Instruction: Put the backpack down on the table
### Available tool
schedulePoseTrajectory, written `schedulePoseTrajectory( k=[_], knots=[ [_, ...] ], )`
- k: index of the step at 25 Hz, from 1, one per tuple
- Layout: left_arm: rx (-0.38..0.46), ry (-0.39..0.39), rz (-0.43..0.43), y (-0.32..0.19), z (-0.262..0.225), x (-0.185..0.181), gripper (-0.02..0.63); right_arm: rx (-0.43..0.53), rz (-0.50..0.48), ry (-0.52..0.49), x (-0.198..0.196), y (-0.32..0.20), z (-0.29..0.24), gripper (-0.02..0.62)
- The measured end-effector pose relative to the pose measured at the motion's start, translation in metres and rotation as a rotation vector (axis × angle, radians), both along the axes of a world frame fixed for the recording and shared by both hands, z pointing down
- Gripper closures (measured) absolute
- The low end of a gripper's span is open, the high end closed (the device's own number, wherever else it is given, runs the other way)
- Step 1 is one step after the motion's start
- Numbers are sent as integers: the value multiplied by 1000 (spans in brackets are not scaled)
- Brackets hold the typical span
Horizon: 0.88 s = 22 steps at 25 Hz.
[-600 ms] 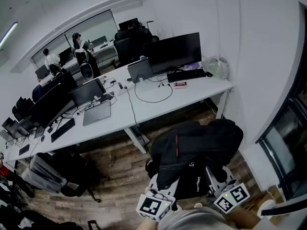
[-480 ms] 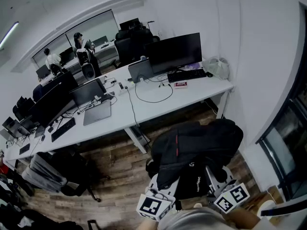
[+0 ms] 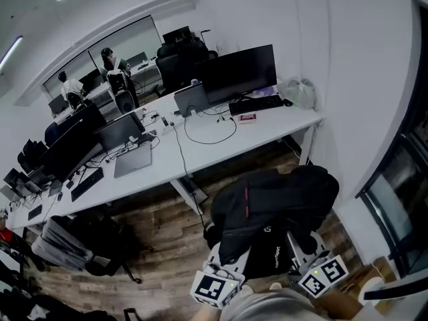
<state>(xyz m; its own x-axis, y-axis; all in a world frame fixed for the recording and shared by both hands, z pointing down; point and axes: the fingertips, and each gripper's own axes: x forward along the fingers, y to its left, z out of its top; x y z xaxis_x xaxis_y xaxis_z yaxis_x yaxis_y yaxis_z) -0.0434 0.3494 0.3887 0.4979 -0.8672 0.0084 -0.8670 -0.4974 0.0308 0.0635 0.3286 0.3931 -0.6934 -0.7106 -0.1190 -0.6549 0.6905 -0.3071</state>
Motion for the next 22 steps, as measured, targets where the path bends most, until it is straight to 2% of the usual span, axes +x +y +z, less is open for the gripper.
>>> schedulePoseTrajectory(
  k=[16, 22],
  knots=[
    [38, 2, -6, -18, -6, 52, 566, 42, -20, -15, 54, -15, -9, 535],
    [44, 9, 4, -28, -9, 57, 565, 45, -15, -7, 60, -23, -12, 535]
  ],
)
